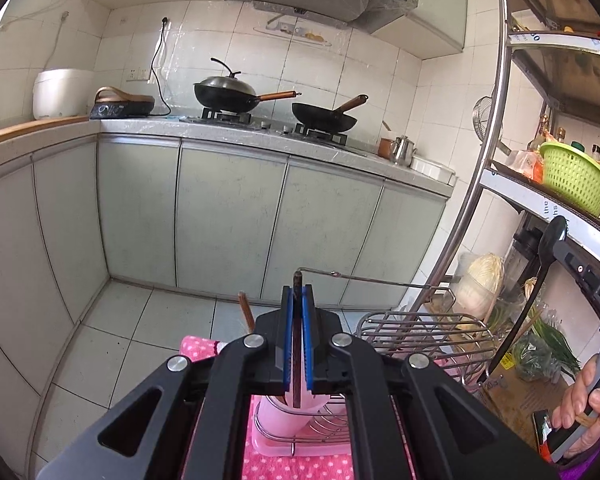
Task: Organize utensils
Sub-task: 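Lift the chopstick and black spoon and carry them over the pink cups, then release the chopstick into a pink cup while the right tool releases the black spoon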
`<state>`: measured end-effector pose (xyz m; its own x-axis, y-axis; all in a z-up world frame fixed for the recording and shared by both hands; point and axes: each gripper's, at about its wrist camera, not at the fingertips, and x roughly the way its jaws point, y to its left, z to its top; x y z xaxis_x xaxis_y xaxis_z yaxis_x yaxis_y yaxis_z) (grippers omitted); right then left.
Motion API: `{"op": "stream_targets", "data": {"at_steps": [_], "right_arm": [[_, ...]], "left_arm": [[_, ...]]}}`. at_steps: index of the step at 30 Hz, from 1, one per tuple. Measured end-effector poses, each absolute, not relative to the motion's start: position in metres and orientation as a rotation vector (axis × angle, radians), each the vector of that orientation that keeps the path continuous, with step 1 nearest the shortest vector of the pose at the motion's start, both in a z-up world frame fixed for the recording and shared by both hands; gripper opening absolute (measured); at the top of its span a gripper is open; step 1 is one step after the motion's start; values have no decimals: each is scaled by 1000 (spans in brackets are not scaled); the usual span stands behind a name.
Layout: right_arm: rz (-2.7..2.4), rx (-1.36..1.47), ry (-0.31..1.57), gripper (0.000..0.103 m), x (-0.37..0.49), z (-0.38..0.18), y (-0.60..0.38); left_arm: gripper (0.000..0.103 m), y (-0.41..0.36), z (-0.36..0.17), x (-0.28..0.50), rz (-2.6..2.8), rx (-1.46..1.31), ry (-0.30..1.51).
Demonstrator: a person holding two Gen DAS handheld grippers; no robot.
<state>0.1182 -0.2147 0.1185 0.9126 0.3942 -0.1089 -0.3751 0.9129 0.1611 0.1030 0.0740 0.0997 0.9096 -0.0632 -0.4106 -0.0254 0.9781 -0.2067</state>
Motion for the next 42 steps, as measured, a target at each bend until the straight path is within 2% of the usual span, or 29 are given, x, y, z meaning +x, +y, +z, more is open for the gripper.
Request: {"op": "stream_targets", "data": {"at_steps": [6, 26, 36, 40, 42], "right_arm": [[398, 139, 146, 2, 122, 113, -213], [345, 319, 383, 2, 105, 6, -240], [335, 275, 411, 2, 121, 13, -235], [336, 277, 430, 3, 120, 11, -233], [330, 273, 451, 9, 120, 10, -232]], "left_arm": [[4, 77, 94, 105, -20, -214, 434], [4, 73, 42, 110, -37, -234, 554], [4, 80, 41, 125, -28, -253, 552], [9, 79, 42, 120, -35, -243, 543], [15, 79, 42, 118, -42, -246, 542]]}}
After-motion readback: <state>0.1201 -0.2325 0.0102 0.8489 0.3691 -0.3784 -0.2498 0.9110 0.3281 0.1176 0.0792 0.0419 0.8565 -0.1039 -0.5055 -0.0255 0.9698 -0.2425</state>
